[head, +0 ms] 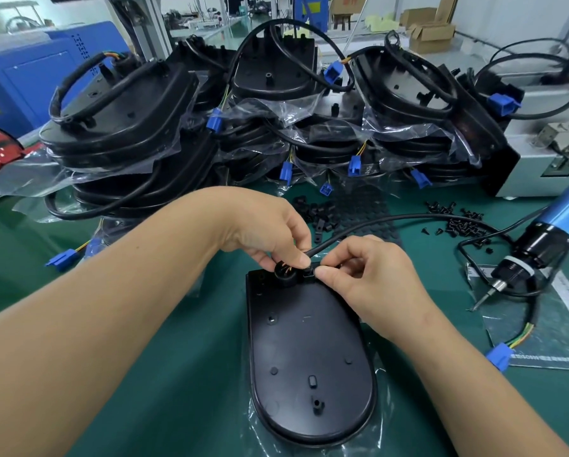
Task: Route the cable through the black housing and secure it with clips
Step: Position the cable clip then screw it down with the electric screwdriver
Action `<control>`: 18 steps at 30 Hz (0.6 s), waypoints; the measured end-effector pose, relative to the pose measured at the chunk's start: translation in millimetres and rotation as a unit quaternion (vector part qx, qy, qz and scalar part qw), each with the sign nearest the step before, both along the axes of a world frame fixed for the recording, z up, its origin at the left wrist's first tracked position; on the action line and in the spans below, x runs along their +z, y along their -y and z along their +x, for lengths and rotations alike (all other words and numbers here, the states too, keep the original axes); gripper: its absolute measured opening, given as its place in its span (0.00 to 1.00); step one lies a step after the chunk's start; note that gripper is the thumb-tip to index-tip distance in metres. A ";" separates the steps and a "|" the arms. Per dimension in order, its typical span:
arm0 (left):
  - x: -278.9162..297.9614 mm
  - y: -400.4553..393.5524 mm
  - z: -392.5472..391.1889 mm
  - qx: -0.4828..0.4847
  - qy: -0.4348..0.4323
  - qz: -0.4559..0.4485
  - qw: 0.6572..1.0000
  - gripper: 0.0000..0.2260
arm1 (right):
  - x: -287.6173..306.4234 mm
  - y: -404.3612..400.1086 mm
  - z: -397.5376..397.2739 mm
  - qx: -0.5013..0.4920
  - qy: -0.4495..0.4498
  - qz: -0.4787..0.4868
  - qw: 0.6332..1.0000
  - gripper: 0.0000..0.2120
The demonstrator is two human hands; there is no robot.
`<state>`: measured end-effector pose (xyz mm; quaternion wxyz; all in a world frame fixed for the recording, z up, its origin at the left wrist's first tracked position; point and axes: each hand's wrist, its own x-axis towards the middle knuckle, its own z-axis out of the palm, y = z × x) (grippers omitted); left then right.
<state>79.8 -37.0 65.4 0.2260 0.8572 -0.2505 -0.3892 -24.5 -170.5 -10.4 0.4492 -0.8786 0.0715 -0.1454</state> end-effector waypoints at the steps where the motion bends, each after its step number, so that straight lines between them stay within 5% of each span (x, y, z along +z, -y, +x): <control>1: 0.3 0.2 0.5 -0.006 0.003 0.002 1.000 0.07 | 0.1 0.0 0.4 0.000 -0.001 -0.002 1.000 0.07; 18: 0.8 4.9 7.2 0.004 0.006 0.028 1.000 0.05 | -0.8 0.2 0.9 -0.001 0.004 -0.006 1.000 0.07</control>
